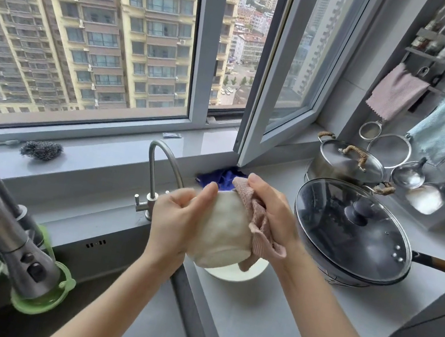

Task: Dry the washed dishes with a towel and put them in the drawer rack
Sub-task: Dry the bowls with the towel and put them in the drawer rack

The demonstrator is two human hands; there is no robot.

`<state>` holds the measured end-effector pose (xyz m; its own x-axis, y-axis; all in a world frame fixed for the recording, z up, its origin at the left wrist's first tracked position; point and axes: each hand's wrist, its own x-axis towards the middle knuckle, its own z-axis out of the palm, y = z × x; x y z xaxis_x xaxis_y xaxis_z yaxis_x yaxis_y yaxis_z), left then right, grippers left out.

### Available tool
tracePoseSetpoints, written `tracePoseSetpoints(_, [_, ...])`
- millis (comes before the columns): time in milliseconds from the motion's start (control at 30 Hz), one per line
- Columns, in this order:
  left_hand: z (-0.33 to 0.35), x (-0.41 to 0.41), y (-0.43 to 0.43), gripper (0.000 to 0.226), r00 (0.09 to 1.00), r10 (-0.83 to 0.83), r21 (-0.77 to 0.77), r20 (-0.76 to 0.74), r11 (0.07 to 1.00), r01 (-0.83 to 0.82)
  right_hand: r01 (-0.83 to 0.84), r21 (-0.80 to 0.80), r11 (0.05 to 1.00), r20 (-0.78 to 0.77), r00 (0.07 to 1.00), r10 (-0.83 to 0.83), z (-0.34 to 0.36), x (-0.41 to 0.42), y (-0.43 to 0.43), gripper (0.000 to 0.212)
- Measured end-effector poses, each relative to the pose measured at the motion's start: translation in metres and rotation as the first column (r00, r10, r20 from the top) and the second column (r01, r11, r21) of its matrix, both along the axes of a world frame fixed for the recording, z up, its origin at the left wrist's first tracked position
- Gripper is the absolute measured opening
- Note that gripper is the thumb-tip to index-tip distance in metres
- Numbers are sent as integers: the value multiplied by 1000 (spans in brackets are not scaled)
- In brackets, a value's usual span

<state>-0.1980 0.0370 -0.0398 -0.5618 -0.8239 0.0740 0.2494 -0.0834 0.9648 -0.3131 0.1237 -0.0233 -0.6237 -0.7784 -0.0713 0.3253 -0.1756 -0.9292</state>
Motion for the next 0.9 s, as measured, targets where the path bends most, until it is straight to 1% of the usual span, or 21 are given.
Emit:
tracePoseSetpoints(33, [-6, -1, 2, 56, 1000, -2, 120, 3, 993, 1, -12, 19, 1000, 29, 1000, 11, -3, 1, 1, 32])
tracePoseSetpoints(100, [-17, -2, 7, 34, 1000, 20, 342, 10, 940, -22, -13, 76, 997, 58, 998, 9, -12, -1, 3, 36])
tracePoseSetpoints(200, [-29, -6, 11, 21, 995, 98, 595, 36, 798, -100, 2, 114, 993, 93, 996, -12, -29, -2, 4, 45])
tracePoseSetpoints(267, [-31, -10, 8, 19, 989, 138, 673, 59, 726, -142, 85, 79, 993, 121, 988, -94, -43, 3, 3, 50])
tracePoseSetpoints(367, [-31, -17, 1, 19, 979, 179, 732, 101, 653, -195, 313, 2, 950, 136, 941, -310, -60, 20, -3, 41])
tracePoseSetpoints(400, [-30, -19, 1, 20, 971, 203, 728, 125, 646, -229, 360, -9, 933, 83, 930, -358, -64, 28, -4, 41])
tracePoseSetpoints(433, [-28, -20, 2, 22, 965, 224, 693, 137, 674, -255, 399, -17, 917, -32, 916, -399, -66, 37, -5, 40])
tracePoseSetpoints(467, [-27, -23, 5, 27, 962, 235, 625, 142, 732, -271, 437, -26, 899, -229, 873, -431, -68, 44, -6, 40])
tracePoseSetpoints(500, [-25, -25, 10, 32, 960, 244, 543, 136, 792, -278, 485, -28, 874, -466, 767, -440, -68, 50, -7, 40])
tracePoseSetpoints(533, [-27, -25, 14, 37, 960, 250, 467, 127, 839, -280, 533, -23, 846, -680, 611, -404, -70, 51, -9, 42])
tracePoseSetpoints(567, [-28, -24, 17, 40, 963, 240, 417, 119, 869, -268, 566, -20, 824, -828, 452, -331, -70, 51, -13, 43])
tracePoseSetpoints(600, [-29, -22, 18, 43, 967, 224, 374, 120, 892, -253, 576, -13, 818, -906, 339, -253, -66, 51, -15, 43])
tracePoseSetpoints(633, [-31, -20, 16, 44, 971, 203, 329, 125, 915, -234, 562, -8, 827, -946, 265, -188, -61, 50, -17, 43])
tracePoseSetpoints(667, [-33, -19, 13, 45, 973, 186, 278, 135, 936, -218, 527, 4, 850, -967, 218, -131, -56, 47, -18, 42])
tracePoseSetpoints(700, [-34, -18, 9, 45, 972, 185, 231, 143, 949, -215, 494, 27, 869, -975, 204, -85, -49, 44, -18, 41])
tracePoseSetpoints(733, [-36, -18, 6, 45, 973, 187, 199, 138, 957, -213, 465, 67, 883, -970, 238, -51, -43, 40, -17, 38])
tracePoseSetpoints(767, [-35, -17, 4, 45, 973, 190, 164, 130, 964, -210, 428, 123, 895, -942, 334, -30, -37, 35, -18, 35])
tracePoseSetpoints(800, [-33, -17, 2, 48, 974, 192, 125, 118, 970, -207, 384, 168, 908, -880, 473, -38, -31, 30, -19, 32])
tracePoseSetpoints(833, [-28, -16, 1, 50, 976, 190, 83, 103, 976, -199, 338, 197, 920, -764, 642, -72, -28, 22, -22, 29])
tracePoseSetpoints(867, [-24, -16, -1, 55, 979, 187, 48, 84, 980, -192, 273, 189, 943, -565, 816, -123, -24, 14, -24, 27])
tracePoseSetpoints(900, [-20, -15, -3, 62, 984, 174, 20, 51, 984, -175, 183, 154, 971, -277, 951, -135, -20, 8, -24, 29])
